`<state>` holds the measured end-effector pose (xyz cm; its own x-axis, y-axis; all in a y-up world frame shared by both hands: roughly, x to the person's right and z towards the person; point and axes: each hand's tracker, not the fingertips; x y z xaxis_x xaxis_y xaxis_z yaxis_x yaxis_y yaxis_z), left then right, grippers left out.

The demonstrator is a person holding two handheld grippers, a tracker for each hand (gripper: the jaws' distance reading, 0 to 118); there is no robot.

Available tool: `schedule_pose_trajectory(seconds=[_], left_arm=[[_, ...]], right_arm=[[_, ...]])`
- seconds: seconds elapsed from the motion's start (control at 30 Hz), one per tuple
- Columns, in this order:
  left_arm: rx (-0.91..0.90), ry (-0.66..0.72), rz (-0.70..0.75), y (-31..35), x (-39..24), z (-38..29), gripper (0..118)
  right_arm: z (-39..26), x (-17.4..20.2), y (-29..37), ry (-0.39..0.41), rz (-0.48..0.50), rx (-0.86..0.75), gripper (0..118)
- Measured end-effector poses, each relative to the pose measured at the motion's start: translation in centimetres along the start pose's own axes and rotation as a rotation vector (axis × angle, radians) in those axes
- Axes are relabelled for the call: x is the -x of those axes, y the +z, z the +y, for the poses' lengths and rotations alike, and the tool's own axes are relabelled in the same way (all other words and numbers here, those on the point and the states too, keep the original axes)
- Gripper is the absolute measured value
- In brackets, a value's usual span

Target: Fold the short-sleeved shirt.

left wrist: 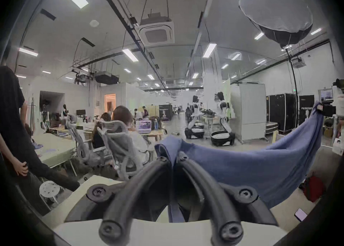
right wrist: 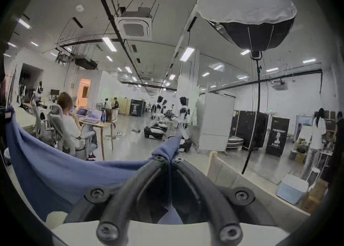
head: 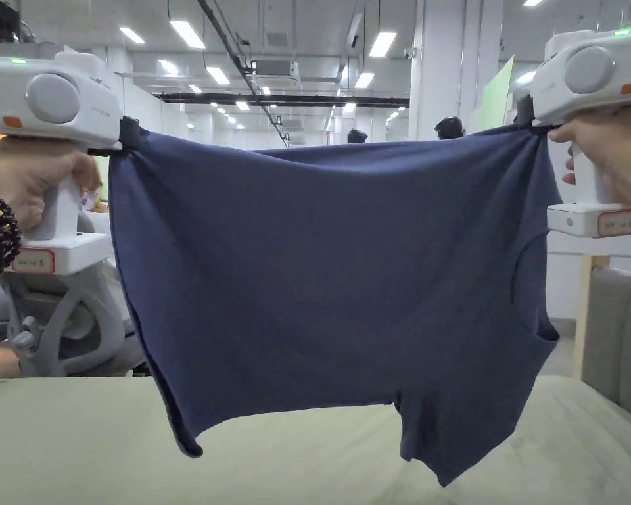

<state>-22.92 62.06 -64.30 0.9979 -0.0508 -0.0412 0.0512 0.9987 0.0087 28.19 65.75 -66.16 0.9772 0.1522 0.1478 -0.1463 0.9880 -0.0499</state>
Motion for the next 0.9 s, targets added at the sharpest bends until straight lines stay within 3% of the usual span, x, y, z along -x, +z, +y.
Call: schedule_pose_trajectory(seconds=[0.47,0.7,0.9], left_arm=[[0.249,0.02,-0.055,-6.0,-0.4,-20.6,3],[0.252,0.056,-0.062,-6.2,-0.8,-21.3,3],[0.206,0.067,-0.102,1.8,-0.3,-19.5,3]], right_arm=[[-19.1,3.6,-7.7,-0.044,0.07,0.243,2],[-19.6,3.8,-7.4,-0.039,0.068,0.249,2],[-19.0,1.4,1.5,-0.052,0.121,0.214,2]])
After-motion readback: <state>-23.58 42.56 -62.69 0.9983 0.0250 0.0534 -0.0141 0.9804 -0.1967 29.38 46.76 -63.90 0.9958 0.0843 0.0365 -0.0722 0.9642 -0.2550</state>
